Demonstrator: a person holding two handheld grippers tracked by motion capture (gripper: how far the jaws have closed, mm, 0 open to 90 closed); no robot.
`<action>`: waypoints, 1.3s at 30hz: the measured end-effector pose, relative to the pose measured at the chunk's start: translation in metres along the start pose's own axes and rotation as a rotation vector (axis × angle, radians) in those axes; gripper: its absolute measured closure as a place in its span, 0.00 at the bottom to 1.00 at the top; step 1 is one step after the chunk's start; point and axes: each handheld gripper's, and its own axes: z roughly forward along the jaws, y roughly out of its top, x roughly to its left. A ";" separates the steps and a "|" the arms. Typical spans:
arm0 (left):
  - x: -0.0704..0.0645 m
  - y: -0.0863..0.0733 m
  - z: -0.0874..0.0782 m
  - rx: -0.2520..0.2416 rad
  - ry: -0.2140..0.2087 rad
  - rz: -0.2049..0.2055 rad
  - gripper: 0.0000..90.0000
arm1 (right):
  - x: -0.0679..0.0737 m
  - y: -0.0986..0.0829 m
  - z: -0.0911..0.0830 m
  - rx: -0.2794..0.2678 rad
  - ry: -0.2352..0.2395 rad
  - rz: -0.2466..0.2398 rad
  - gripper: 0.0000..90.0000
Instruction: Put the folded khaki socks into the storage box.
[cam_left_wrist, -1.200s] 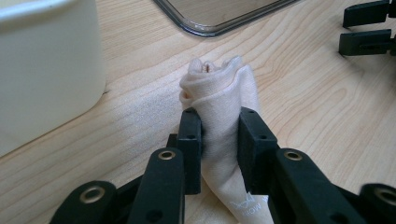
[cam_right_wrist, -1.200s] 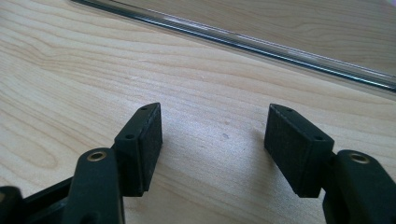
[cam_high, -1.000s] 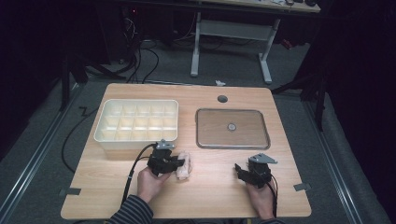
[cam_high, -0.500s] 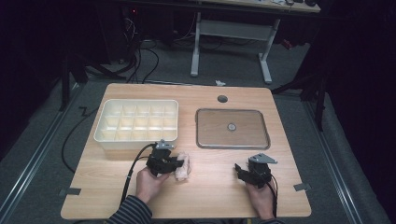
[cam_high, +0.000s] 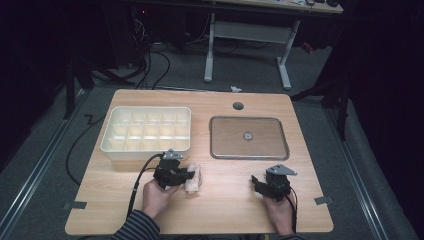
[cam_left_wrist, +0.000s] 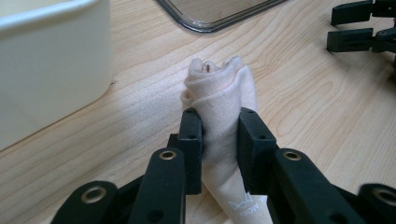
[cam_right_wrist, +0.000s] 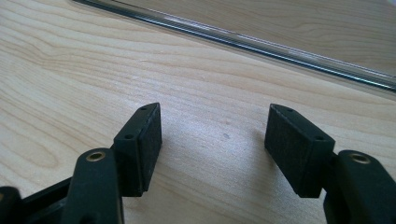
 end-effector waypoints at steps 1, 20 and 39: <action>0.001 0.000 -0.001 0.000 -0.001 -0.001 0.82 | 0.000 0.000 0.000 0.000 0.000 0.000 0.41; 0.007 -0.007 -0.020 -0.021 -0.001 -0.016 0.82 | 0.000 0.000 0.000 0.001 -0.001 0.001 0.41; 0.015 -0.014 -0.040 -0.052 0.038 -0.035 0.82 | 0.000 0.000 0.000 0.000 -0.001 0.002 0.41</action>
